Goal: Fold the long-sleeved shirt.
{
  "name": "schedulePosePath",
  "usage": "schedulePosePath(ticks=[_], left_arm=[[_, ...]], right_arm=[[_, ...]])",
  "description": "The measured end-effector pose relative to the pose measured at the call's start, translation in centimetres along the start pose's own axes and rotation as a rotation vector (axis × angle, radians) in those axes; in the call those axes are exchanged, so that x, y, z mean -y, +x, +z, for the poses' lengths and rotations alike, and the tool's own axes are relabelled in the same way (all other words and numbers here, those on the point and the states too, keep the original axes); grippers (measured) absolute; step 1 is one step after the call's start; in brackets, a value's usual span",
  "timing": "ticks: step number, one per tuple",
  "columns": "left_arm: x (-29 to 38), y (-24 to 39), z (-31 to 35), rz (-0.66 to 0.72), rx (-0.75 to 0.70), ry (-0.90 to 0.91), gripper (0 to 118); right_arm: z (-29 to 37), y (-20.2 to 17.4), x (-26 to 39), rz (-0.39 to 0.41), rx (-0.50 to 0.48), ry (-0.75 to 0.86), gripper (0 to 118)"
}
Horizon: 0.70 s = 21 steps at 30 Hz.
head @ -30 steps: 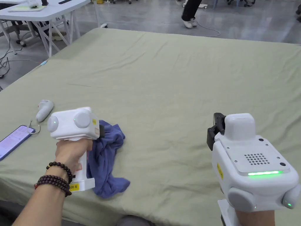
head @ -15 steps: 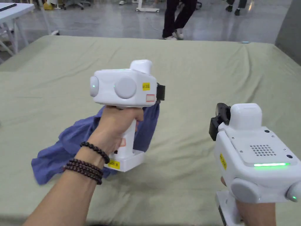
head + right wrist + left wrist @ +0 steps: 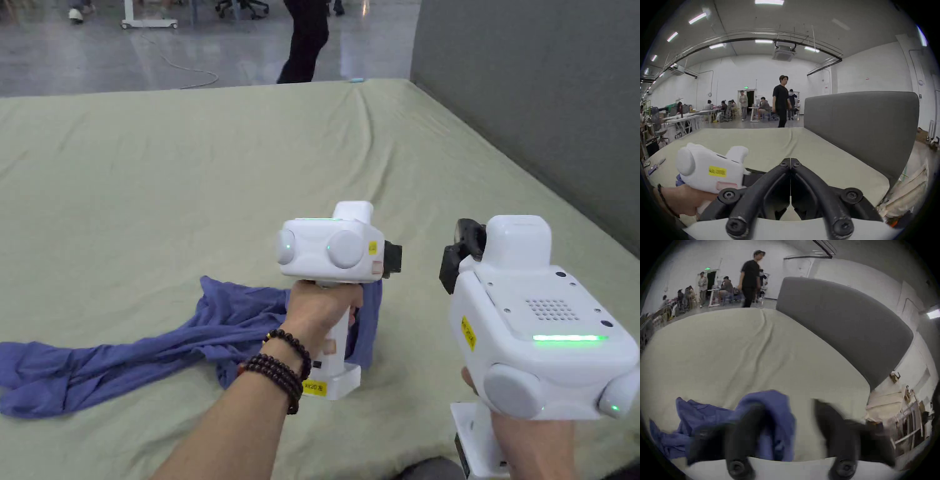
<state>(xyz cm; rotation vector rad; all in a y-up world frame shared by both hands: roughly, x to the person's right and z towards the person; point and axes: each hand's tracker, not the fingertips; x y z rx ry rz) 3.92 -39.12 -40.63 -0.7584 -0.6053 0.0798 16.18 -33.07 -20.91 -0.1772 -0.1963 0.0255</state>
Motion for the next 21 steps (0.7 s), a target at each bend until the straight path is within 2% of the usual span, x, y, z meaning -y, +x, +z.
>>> schedulePosePath(ticks=[1,2,3,5,10,13,14,15,16,17,19,21], left_arm=[[-0.2,-0.9,0.8,0.015,0.028,0.005,118],[-0.2,-1.8,1.8,0.035,0.037,0.042,117],[-0.2,-2.5,3.5,0.039,0.078,0.163,117],[0.4,-4.1,6.7,0.029,-0.034,0.173,117],[6.2,-7.4,18.1,0.051,-0.227,0.427,116],[11.0,-8.5,22.8,0.038,-0.411,0.512,116],[12.2,-9.1,24.3,0.04,-0.466,0.524,112],[13.9,-9.3,25.5,0.039,-0.527,0.538,89],[15.3,-9.7,26.3,0.05,-0.548,0.554,49],[16.2,-10.0,27.0,0.064,-0.573,0.532,3],[18.1,-10.5,27.6,0.051,-0.629,0.499,0],[19.1,-11.0,27.7,0.05,-0.614,0.492,0]], right_arm=[[-0.1,-0.1,0.0,-0.002,-0.003,-0.011,0],[-0.1,-0.3,0.1,-0.006,-0.017,-0.03,0],[-0.2,-0.5,0.1,-0.011,-0.038,-0.049,0],[-0.6,-1.3,0.0,-0.024,-0.067,-0.076,0],[-0.7,-3.3,0.2,-0.035,-0.127,-0.078,0],[-0.4,-4.7,0.5,-0.006,-0.152,-0.086,0],[-0.3,-5.1,0.7,0.011,-0.158,-0.089,0],[-0.1,-5.4,0.9,0.021,-0.163,-0.094,0],[-0.1,-5.6,1.2,0.023,-0.168,-0.097,0],[0.0,-5.9,1.3,0.024,-0.177,-0.104,0],[0.1,-6.5,1.5,0.029,-0.184,-0.112,0],[0.2,-7.0,1.6,0.043,-0.186,-0.106,0]])
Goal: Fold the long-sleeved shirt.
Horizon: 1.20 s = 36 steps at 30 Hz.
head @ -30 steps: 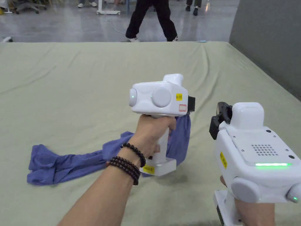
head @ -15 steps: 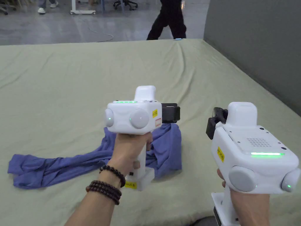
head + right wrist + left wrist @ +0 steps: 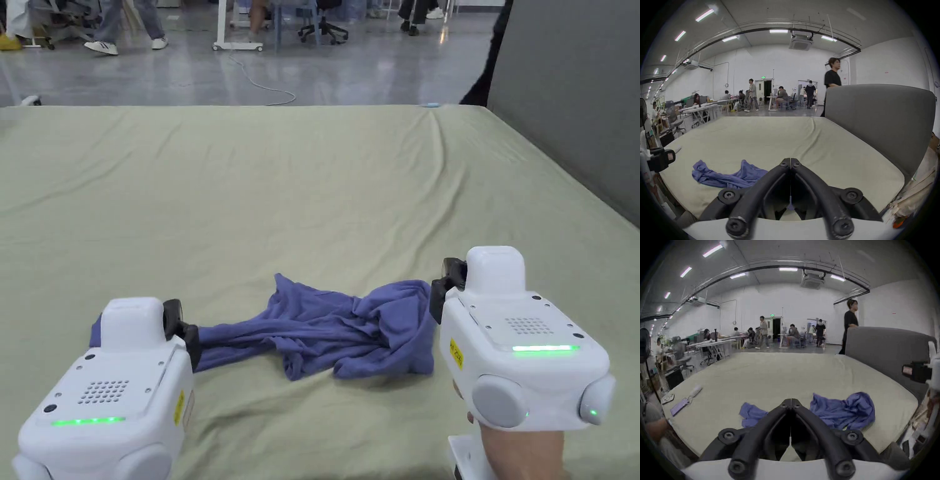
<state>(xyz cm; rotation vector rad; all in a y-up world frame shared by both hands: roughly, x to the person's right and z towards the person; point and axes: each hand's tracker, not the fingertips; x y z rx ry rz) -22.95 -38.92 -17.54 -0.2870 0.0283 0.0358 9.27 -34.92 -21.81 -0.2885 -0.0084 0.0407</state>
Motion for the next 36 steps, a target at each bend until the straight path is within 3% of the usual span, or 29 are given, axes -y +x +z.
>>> schedulePosePath(ticks=[8,11,12,13,16,17,18,21,24,27,29,32,33,35,36], left_arm=[[-1.5,1.4,-0.8,0.011,0.051,-0.04,0],[-2.4,1.8,-2.2,0.02,0.083,-0.148,0],[-2.8,1.9,-2.9,0.021,0.085,-0.144,16],[-3.3,2.0,-4.4,0.015,0.085,-0.168,44],[-5.4,2.1,-10.0,0.141,0.281,-0.345,75],[-5.9,2.4,-11.9,0.189,0.328,-0.407,103],[-6.3,2.9,-14.4,0.202,0.375,-0.442,118],[-6.1,4.9,-23.0,0.121,0.278,-0.47,118],[-5.5,7.3,-30.9,-0.035,0.196,-0.658,118],[-4.6,8.8,-34.0,0.014,0.19,-0.786,118],[-3.8,9.3,-35.2,0.009,0.155,-0.828,111],[-2.1,9.7,-35.8,-0.036,0.184,-0.937,80],[-1.7,9.8,-35.6,-0.028,0.172,-0.969,48],[-1.3,9.8,-34.5,-0.005,0.19,-0.936,13],[-1.8,9.9,-33.9,-0.013,0.205,-0.897,0]], right_arm=[[0.2,-0.5,-0.6,0.014,-0.006,0.009,0],[0.1,-0.2,-0.5,0.014,-0.005,0.005,0],[0.0,-0.1,-0.4,0.015,-0.004,0.002,0],[-0.3,0.0,-0.4,0.015,-0.002,-0.003,0],[-0.9,0.4,0.1,0.011,0.004,-0.017,0],[-1.1,0.5,0.3,0.011,0.009,-0.022,0],[-1.3,0.8,0.5,0.011,0.009,-0.029,0],[-2.0,1.6,1.2,0.01,0.018,-0.058,0],[-2.5,2.5,1.6,0.002,0.034,-0.086,0],[-2.8,3.6,1.9,-0.015,0.045,-0.12,0],[-3.1,4.1,2.1,-0.015,0.061,-0.135,0],[-3.6,4.9,2.3,-0.021,0.076,-0.153,0],[-3.8,5.1,2.4,-0.028,0.078,-0.16,0],[-4.4,5.4,2.8,-0.052,0.071,-0.192,0],[-5.0,5.5,3.1,-0.074,0.06,-0.226,6]])
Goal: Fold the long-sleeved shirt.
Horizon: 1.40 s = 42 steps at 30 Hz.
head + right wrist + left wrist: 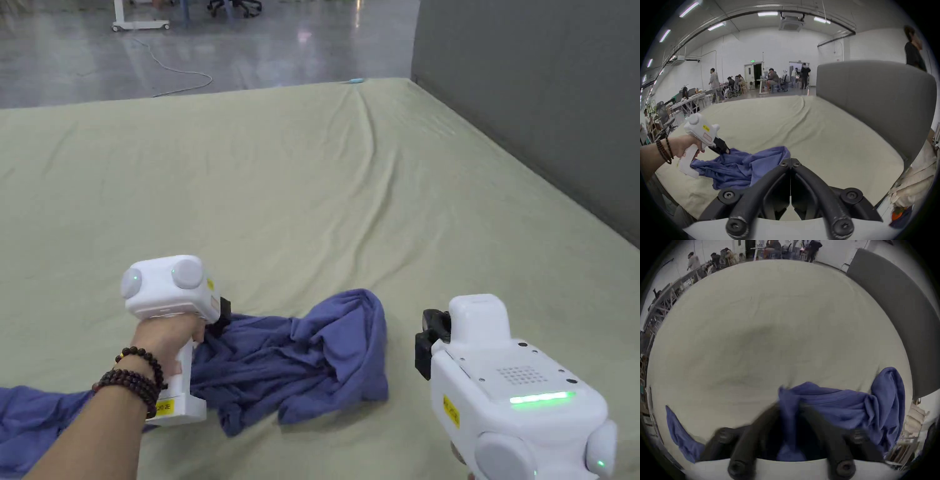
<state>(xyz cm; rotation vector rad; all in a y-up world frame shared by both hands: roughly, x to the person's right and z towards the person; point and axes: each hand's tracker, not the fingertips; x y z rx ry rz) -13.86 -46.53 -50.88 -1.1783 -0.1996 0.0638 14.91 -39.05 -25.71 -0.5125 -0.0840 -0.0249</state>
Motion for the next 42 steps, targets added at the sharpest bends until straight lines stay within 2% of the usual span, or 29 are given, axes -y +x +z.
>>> schedulePosePath(ticks=[1,2,3,4,6,7,10,13,16,17,18,20,23,25,28,31,34,36,40,42], left_arm=[[0.1,0.4,0.7,-0.024,-0.035,0.016,0],[0.2,0.5,1.1,-0.046,-0.014,0.016,0],[0.3,0.5,1.4,-0.046,0.001,0.026,0],[0.3,0.6,1.8,-0.045,-0.003,0.019,0],[-0.4,0.1,2.1,-0.029,0.002,0.029,0],[-0.5,0.1,2.4,-0.024,0.014,0.033,0],[-0.7,0.2,2.8,-0.041,0.018,0.05,0],[-0.7,0.2,3.3,-0.038,0.029,0.063,0],[-0.3,0.2,4.0,-0.04,0.044,0.076,0],[-0.1,0.2,4.3,-0.044,0.048,0.084,0],[0.1,0.1,4.8,-0.057,0.06,0.108,0],[0.2,-0.3,6.4,-0.052,0.093,0.151,0],[-0.4,-1.5,10.2,-0.012,0.138,0.274,0],[-1.6,-2.7,13.2,0.014,0.168,0.376,0],[-4.1,-4.8,19.3,0.039,0.186,0.495,0],[-6.9,-6.5,26.2,0.029,0.151,0.629,0],[-10.6,-8.8,32.8,0.065,0.158,0.734,0],[-13.1,-9.2,37.1,0.037,0.087,0.808,0],[-17.5,-10.0,43.5,0.084,0.035,0.917,0],[-18.8,-10.0,45.9,0.102,0.014,0.924,0]], right_arm=[[-0.8,0.0,0.2,-0.015,-0.005,-0.048,31],[-1.7,-0.1,0.5,-0.026,-0.016,-0.074,76],[-3.0,-0.3,0.9,-0.041,-0.032,-0.119,116],[-4.3,-0.4,1.3,-0.049,-0.05,-0.169,118],[-6.0,-0.6,2.3,-0.092,-0.112,-0.194,117],[-7.0,-1.0,2.4,-0.104,-0.098,-0.242,114],[-9.8,-1.9,3.3,-0.045,-0.06,-0.311,106],[-12.9,-1.8,4.3,-0.051,-0.048,-0.36,78],[-14.3,-1.9,4.9,-0.095,-0.119,-0.413,59],[-14.0,-1.8,4.7,-0.089,-0.112,-0.402,47],[-13.3,-1.8,4.4,-0.089,-0.139,-0.373,8],[-11.8,-2.6,2.7,-0.026,-0.074,-0.316,6],[-9.6,-2.2,-1.2,-0.046,-0.132,-0.23,6],[-8.2,-2.0,-4.8,-0.01,-0.126,-0.153,6],[-7.5,-0.7,-12.0,0.002,-0.145,-0.043,6],[-6.6,-0.1,-20.0,0.032,-0.152,0.078,5],[-5.5,-0.5,-28.6,0.096,-0.137,0.179,6],[-4.6,-1.4,-34.0,0.126,-0.127,0.231,5],[-4.4,-3.0,-43.1,0.115,-0.15,0.267,5],[-4.6,-3.7,-46.2,0.112,-0.131,0.269,5]])
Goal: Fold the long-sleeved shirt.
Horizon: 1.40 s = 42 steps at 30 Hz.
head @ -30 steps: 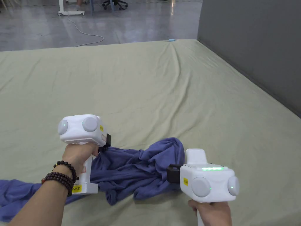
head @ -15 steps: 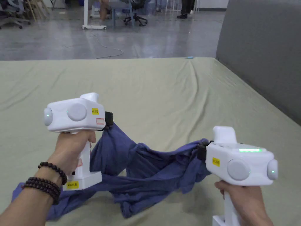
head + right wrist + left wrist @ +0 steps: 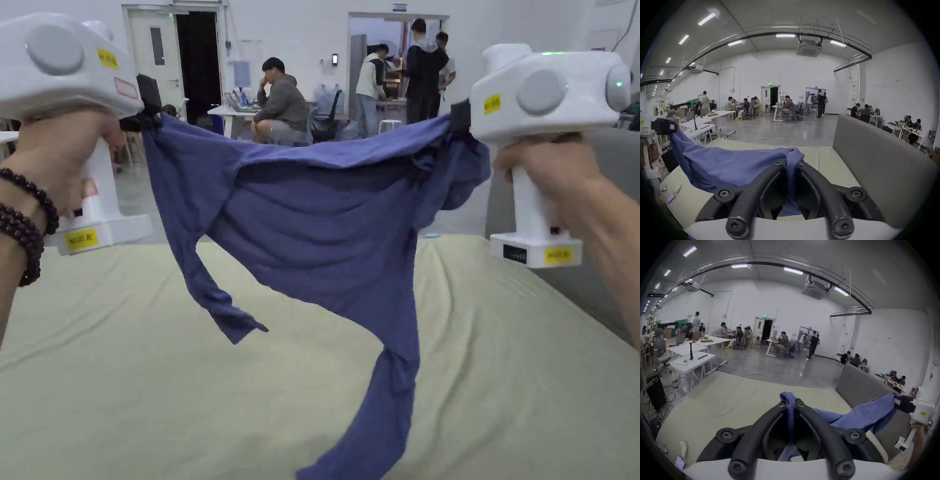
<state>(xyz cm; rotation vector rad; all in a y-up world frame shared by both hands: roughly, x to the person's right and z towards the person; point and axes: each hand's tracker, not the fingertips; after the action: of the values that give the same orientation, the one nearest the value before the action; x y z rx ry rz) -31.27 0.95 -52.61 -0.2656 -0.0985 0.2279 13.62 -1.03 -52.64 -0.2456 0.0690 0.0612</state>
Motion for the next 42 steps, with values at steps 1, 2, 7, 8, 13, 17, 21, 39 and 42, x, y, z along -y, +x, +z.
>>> schedulePosePath(ticks=[1,2,7,8,13,17,21,39,42], left_arm=[[-0.8,0.0,0.1,-0.003,-0.013,0.008,0],[-1.2,0.1,0.3,-0.01,-0.019,0.018,0],[-1.0,-0.4,-0.7,-0.021,-0.023,0.018,0],[-0.3,-0.6,-1.1,-0.02,-0.018,0.011,0],[7.5,-2.6,-5.6,-0.01,-0.031,-0.118,0],[18.2,-4.7,-7.3,0.052,-0.051,-0.266,0],[28.0,-5.5,-7.8,0.09,-0.06,-0.401,0],[45.5,-2.8,10.4,-0.126,-0.186,-0.586,0],[50.2,-3.5,12.2,-0.151,-0.22,-0.725,0]], right_arm=[[-0.4,0.0,-0.9,-0.004,0.011,0.003,5],[-0.6,0.0,-1.6,-0.007,0.009,0.003,5],[-2.0,0.1,-0.5,-0.058,-0.017,-0.034,5],[-2.3,0.0,0.5,-0.06,-0.02,-0.04,5],[-5.6,-0.7,9.4,-0.073,-0.043,-0.167,5],[-8.8,-1.5,18.9,-0.108,-0.051,-0.292,5],[-10.6,-2.2,27.5,-0.117,-0.058,-0.418,6],[8.1,-2.7,43.0,-0.063,-0.005,-0.589,6],[10.3,-3.2,46.7,0.011,-0.001,-0.696,6]])
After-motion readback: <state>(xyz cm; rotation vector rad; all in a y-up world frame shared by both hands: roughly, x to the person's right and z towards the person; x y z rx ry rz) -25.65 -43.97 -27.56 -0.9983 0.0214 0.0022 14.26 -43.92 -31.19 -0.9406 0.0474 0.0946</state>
